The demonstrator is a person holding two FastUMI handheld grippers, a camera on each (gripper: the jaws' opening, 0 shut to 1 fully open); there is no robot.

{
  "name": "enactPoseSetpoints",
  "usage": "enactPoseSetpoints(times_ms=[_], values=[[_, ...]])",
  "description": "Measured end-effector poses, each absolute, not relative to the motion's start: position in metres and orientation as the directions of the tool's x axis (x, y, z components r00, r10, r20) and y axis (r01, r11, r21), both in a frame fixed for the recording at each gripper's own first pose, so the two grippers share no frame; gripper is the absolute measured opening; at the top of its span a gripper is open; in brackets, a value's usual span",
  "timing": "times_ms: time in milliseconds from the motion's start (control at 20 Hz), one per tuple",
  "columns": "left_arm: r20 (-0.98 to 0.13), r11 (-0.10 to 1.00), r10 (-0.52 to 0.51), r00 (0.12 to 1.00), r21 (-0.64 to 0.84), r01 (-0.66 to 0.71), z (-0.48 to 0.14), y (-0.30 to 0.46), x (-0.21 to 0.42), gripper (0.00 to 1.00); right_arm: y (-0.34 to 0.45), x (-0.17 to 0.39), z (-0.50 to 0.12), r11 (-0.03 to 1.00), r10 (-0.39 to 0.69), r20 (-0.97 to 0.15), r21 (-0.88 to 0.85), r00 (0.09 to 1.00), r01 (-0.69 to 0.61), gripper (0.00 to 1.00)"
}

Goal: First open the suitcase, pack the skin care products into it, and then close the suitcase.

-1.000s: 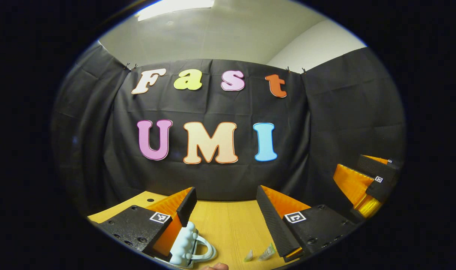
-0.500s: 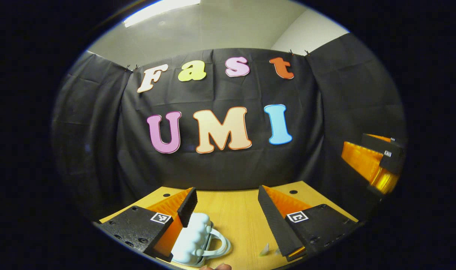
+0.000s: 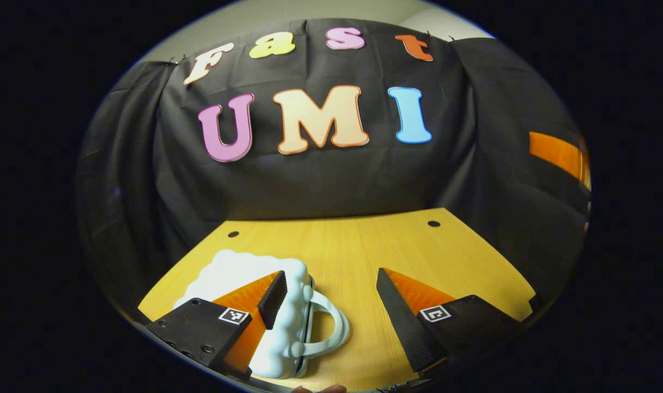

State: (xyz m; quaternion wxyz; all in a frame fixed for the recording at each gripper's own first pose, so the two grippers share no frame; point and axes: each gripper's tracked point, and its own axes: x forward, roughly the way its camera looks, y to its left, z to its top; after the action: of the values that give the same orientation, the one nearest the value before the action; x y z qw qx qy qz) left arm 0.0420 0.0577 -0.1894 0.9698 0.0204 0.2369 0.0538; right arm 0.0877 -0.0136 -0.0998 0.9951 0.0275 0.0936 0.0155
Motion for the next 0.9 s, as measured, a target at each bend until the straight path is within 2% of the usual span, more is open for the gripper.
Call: enactPoseSetpoints(times_ms=[150,250,400,650,850,900], values=[[-0.552,0.995,0.1,0.828,0.039,-0.094,-0.226,0.058,0.047,0.98,-0.027,0.094,-0.104,1.0,-0.012,-0.196,0.003,0.981,0.013,0.96],[-0.606,0.996,0.086,0.791,0.042,-0.076,-0.247,0.055,0.05,0.98,-0.033,0.097,-0.108,1.0,-0.029,-0.212,-0.015,0.977,0.026,1.0],[-0.675,0.999,0.049,0.736,0.037,-0.033,-0.274,0.048,0.051,0.98,-0.043,0.103,-0.111,0.998,-0.055,-0.228,-0.042,0.972,0.046,0.99],[-0.762,0.998,0.023,0.647,-0.015,-0.054,-0.306,0.044,0.045,0.98,-0.042,0.107,-0.113,0.995,-0.056,-0.229,-0.099,0.972,0.034,0.98],[-0.811,0.997,0.024,0.585,-0.027,-0.077,-0.322,0.046,0.044,0.94,-0.039,0.107,-0.12,0.991,-0.063,-0.243,-0.133,0.968,0.03,0.99],[-0.82,0.997,0.014,0.572,-0.035,-0.075,-0.328,0.044,0.044,0.89,-0.037,0.105,-0.122,0.99,-0.06,-0.249,-0.136,0.967,0.027,0.98]])
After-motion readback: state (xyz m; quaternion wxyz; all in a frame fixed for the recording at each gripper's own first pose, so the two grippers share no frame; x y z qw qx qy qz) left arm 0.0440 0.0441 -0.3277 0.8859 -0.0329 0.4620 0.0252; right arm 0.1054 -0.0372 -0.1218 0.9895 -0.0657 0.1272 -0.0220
